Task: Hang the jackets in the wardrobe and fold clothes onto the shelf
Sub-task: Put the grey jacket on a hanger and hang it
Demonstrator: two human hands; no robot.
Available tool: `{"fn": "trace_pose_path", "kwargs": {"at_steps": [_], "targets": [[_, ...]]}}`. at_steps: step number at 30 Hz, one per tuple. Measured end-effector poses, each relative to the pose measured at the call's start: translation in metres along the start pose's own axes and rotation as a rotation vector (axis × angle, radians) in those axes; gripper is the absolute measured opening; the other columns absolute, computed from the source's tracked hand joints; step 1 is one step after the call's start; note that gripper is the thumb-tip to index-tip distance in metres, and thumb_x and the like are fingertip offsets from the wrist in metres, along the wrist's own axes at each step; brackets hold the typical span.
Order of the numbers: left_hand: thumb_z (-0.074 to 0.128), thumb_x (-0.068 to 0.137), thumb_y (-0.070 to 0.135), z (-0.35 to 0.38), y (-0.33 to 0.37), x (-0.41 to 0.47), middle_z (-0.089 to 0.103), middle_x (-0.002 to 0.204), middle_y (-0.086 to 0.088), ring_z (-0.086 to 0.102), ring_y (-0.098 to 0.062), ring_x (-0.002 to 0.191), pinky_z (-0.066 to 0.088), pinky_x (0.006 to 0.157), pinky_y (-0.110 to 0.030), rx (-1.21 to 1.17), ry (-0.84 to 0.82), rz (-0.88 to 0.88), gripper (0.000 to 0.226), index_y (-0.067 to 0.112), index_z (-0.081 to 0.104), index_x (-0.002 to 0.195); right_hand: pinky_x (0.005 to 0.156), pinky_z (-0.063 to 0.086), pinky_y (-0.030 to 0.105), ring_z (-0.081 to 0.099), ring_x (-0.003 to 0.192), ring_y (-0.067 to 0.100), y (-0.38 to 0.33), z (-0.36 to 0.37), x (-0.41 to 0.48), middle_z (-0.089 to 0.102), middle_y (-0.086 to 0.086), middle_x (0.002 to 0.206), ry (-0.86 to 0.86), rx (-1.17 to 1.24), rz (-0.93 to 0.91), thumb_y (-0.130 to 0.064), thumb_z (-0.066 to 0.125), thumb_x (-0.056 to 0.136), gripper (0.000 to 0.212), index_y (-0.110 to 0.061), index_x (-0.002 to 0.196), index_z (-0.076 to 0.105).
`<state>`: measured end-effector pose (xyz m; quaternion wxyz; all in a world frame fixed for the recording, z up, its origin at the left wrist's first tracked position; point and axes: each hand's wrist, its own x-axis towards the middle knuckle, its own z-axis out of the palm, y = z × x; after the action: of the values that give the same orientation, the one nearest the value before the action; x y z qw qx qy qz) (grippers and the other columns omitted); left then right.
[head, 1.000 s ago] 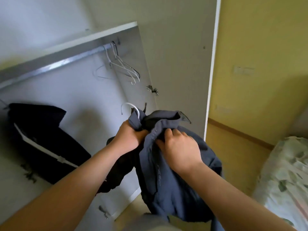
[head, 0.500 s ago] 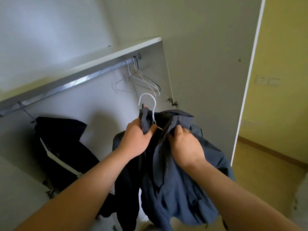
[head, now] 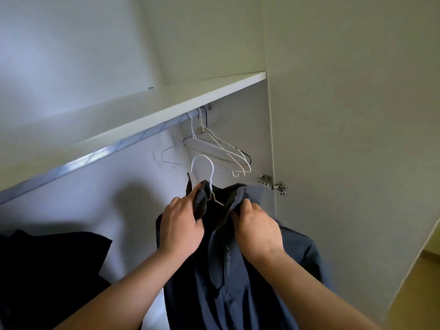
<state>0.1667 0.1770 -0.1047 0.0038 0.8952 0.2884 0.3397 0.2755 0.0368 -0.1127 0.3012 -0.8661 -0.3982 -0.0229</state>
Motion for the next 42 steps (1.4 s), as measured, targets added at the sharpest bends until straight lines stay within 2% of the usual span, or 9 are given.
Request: {"fn": "trace_pose_path", "kwargs": {"at_steps": [3, 8, 13, 17, 20, 25, 31, 37, 42], "targets": [[0.078, 0.071, 0.002, 0.015, -0.027, 0.028, 0.062, 0.078, -0.011, 0.063, -0.039, 0.075, 0.054, 0.066, -0.041, -0.086, 0.033, -0.016, 0.066, 0.03, 0.05, 0.124, 0.065, 0.031, 0.037, 0.061, 0.1, 0.034, -0.015, 0.019, 0.03, 0.06, 0.007, 0.111, 0.006, 0.001, 0.029, -0.024, 0.042, 0.103, 0.008, -0.017, 0.105, 0.043], [0.073, 0.086, 0.016, 0.028, -0.062, 0.064, 0.068, 0.085, -0.018, 0.066, -0.04, 0.081, 0.054, 0.07, -0.042, -0.151, 0.126, -0.059, 0.036, 0.006, 0.066, 0.119, 0.065, 0.031, 0.037, 0.06, 0.1, 0.034, -0.037, 0.032, 0.069, 0.058, 0.008, 0.112, -0.017, 0.03, 0.006, -0.02, 0.042, 0.102, 0.007, -0.019, 0.099, 0.035], [0.071, 0.09, 0.013, 0.039, -0.079, 0.105, 0.071, 0.098, -0.021, 0.066, -0.04, 0.093, 0.05, 0.079, -0.04, -0.196, 0.209, -0.168, 0.032, 0.005, 0.066, 0.12, 0.065, 0.033, 0.036, 0.06, 0.1, 0.035, -0.056, 0.041, 0.122, 0.058, 0.01, 0.114, 0.017, 0.053, -0.066, -0.016, 0.04, 0.102, 0.009, -0.014, 0.11, 0.043], [0.062, 0.093, 0.008, 0.052, -0.093, 0.138, 0.07, 0.113, -0.022, 0.062, -0.043, 0.104, 0.042, 0.086, -0.038, -0.247, 0.252, -0.197, 0.038, 0.008, 0.061, 0.13, 0.064, 0.034, 0.037, 0.063, 0.1, 0.037, -0.069, 0.055, 0.171, 0.059, 0.012, 0.116, 0.123, 0.006, -0.123, -0.015, 0.042, 0.101, 0.012, -0.012, 0.113, 0.044], [0.057, 0.09, 0.004, 0.065, -0.103, 0.156, 0.068, 0.116, -0.023, 0.06, -0.044, 0.106, 0.047, 0.087, -0.041, -0.282, 0.303, -0.174, 0.049, 0.014, 0.056, 0.138, 0.066, 0.034, 0.038, 0.064, 0.102, 0.038, -0.072, 0.071, 0.206, 0.061, 0.013, 0.117, 0.24, -0.005, -0.18, -0.019, 0.043, 0.103, 0.014, -0.012, 0.114, 0.046], [0.059, 0.09, 0.014, 0.099, -0.128, 0.18, 0.071, 0.117, -0.007, 0.062, -0.033, 0.112, 0.047, 0.082, -0.03, -0.418, 0.371, -0.183, 0.041, 0.022, 0.058, 0.13, 0.07, 0.037, 0.04, 0.065, 0.101, 0.04, -0.077, 0.093, 0.256, 0.066, 0.014, 0.115, 0.404, -0.029, -0.235, -0.021, 0.046, 0.102, 0.017, -0.011, 0.114, 0.053], [0.057, 0.09, 0.015, 0.159, -0.184, 0.191, 0.068, 0.111, -0.011, 0.062, -0.035, 0.105, 0.043, 0.079, -0.028, -0.471, 0.436, -0.114, 0.03, 0.015, 0.061, 0.12, 0.076, 0.043, 0.039, 0.064, 0.106, 0.039, -0.067, 0.148, 0.291, 0.066, 0.014, 0.118, 0.468, -0.116, -0.342, -0.035, 0.053, 0.099, 0.029, -0.016, 0.119, 0.062], [0.067, 0.086, 0.014, 0.179, -0.197, 0.174, 0.063, 0.131, -0.005, 0.06, -0.024, 0.119, 0.045, 0.092, -0.024, -0.559, 0.463, 0.023, 0.063, 0.019, 0.045, 0.145, 0.075, 0.04, 0.04, 0.06, 0.108, 0.043, -0.048, 0.171, 0.291, 0.062, 0.019, 0.12, 0.639, -0.146, -0.397, -0.042, 0.05, 0.101, 0.039, -0.009, 0.122, 0.053], [0.08, 0.079, 0.02, 0.185, -0.208, 0.158, 0.057, 0.138, 0.003, 0.055, -0.015, 0.125, 0.043, 0.099, -0.022, -0.569, 0.483, 0.099, 0.083, 0.024, 0.037, 0.15, 0.096, 0.035, 0.05, 0.046, 0.117, 0.039, -0.037, 0.203, 0.282, 0.051, 0.016, 0.124, 0.849, -0.252, -0.259, -0.053, 0.051, 0.093, 0.048, -0.012, 0.117, 0.049]]}}
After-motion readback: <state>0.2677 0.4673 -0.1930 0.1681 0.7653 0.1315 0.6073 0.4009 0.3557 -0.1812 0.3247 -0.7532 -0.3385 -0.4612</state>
